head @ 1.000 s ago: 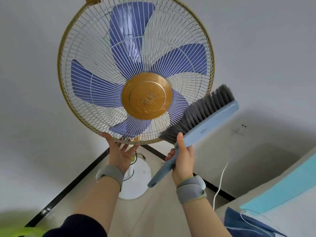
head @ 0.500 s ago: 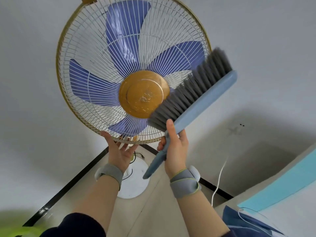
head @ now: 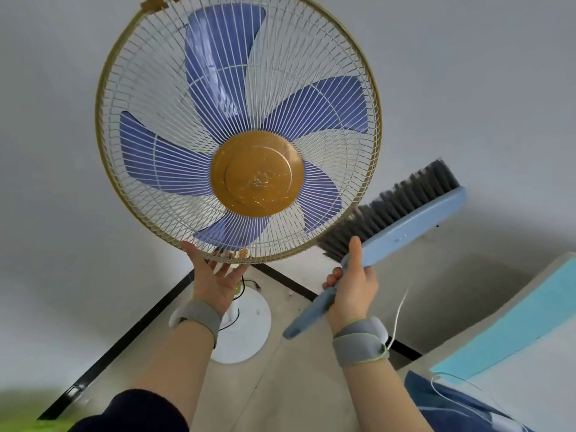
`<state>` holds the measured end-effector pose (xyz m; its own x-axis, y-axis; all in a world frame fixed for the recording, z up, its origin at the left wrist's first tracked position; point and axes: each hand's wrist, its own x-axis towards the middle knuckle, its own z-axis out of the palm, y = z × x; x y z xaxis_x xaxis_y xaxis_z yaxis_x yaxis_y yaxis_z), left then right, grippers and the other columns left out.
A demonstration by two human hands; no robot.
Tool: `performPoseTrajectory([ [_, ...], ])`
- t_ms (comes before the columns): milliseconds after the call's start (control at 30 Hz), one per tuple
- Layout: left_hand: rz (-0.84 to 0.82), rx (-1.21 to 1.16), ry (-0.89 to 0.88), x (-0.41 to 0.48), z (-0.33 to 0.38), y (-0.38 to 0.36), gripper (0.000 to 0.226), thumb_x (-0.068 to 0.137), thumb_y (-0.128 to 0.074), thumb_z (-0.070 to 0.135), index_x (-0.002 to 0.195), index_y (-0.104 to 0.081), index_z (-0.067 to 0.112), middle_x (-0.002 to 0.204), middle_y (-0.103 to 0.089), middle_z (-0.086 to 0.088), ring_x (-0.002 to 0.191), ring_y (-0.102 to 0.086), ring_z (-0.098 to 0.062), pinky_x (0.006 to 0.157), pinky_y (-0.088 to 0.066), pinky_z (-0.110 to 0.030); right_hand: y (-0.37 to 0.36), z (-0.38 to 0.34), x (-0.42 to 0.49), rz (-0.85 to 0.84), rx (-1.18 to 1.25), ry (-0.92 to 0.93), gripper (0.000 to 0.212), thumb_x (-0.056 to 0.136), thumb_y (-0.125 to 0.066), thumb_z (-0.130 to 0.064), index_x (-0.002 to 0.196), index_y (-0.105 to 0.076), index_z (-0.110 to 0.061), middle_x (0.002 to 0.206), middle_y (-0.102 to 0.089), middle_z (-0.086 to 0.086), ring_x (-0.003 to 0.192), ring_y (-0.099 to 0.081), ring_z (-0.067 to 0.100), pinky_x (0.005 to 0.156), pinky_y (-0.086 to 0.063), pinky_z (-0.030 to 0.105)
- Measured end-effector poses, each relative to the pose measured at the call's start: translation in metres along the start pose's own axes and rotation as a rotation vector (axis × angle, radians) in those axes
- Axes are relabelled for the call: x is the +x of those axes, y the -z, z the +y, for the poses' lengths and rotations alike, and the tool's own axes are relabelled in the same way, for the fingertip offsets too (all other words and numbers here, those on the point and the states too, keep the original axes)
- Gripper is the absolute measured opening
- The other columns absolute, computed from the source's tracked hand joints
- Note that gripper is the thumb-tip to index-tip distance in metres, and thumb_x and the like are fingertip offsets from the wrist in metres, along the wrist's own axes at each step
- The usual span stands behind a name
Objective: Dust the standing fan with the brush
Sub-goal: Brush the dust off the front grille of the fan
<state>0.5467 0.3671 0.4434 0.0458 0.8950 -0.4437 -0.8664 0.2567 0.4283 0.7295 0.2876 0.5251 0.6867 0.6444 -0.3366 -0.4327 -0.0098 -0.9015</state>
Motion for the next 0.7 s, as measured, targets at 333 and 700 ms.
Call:
performPoseTrajectory([
  [333,-0.003,0.027,-0.004,-0.003,0.003,0.001,0.126,0.037,-0.07,0.085,0.144,-0.042,0.025,0.143,-0.046,-0.007,0.125,-0.051,-0.033,0.088,-0.054,-0.055,-0.028,-0.02,-0.027,-0.37,-0.282,0.435,0.028,0.077,-0.074,-0.041,0.08,-0.053,-0.022,0.061,-0.052,0.003,0.052,-0.047,0.022,0.049,-0.044,0.031],
  [700,0.004,0.061,-0.042,-0.001,0.009,0.001,0.103,0.063,-0.056,0.084,0.145,-0.039,0.022,0.142,-0.047,-0.01,0.126,-0.052,-0.032,0.092,-0.052,-0.056,-0.023,-0.017,-0.001,-0.278,-0.465,0.335,0.035,0.077,-0.069,-0.051,0.082,-0.05,-0.021,0.069,-0.051,0.011,0.051,-0.049,0.024,0.04,-0.045,0.024],
])
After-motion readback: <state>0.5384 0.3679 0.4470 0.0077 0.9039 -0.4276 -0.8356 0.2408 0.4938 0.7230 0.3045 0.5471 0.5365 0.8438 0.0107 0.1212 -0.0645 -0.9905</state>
